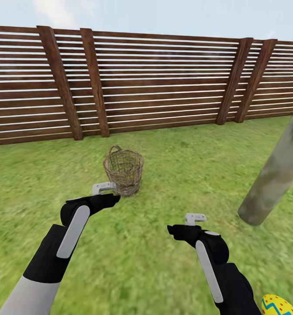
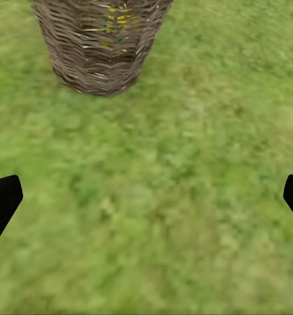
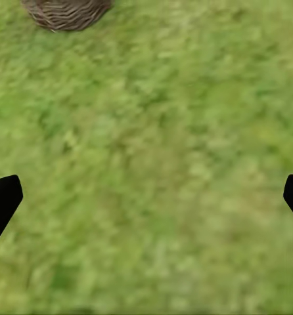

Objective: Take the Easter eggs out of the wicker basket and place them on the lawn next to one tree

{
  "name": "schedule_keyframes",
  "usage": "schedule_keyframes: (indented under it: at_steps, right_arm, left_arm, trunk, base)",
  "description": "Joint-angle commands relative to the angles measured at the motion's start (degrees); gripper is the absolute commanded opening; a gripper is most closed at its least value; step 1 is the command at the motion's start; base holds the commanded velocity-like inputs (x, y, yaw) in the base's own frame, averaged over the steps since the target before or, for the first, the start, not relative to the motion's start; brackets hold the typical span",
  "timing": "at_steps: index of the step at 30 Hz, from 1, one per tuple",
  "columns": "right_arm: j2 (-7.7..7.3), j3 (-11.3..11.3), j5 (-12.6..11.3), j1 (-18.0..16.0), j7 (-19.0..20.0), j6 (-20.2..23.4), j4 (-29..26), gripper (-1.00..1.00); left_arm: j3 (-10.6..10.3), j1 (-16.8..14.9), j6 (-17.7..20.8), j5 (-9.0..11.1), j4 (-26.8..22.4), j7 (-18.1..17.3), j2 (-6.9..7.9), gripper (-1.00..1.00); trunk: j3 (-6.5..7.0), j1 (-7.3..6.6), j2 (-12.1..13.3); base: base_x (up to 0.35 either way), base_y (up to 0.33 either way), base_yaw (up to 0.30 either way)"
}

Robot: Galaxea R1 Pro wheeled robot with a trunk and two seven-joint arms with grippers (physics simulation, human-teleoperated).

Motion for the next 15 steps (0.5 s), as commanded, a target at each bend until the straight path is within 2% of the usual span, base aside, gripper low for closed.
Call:
schedule_keyframes:
  at_steps: [1, 15]
  right_arm:
    - [0.0, 0.0, -0.6, 0.0, -0.6, 0.2, -0.1, 1.0]
    - [0.0, 0.0, -0.6, 0.0, -0.6, 0.1, 0.0, 1.0]
  left_arm:
    - [-0.1, 0.0, 0.1, 0.6, -0.1, 0.6, 0.06, 1.0]
    - [0.0, 0.0, 1.4, 0.7, -0.1, 0.9, -0.02, 1.0]
  trunk:
    - [0.13, -0.23, 0.4]
    - [2.65, -3.31, 6.0]
  base:
    - [0.006, 0.0, 0.0]
    - [0.001, 0.0, 0.0]
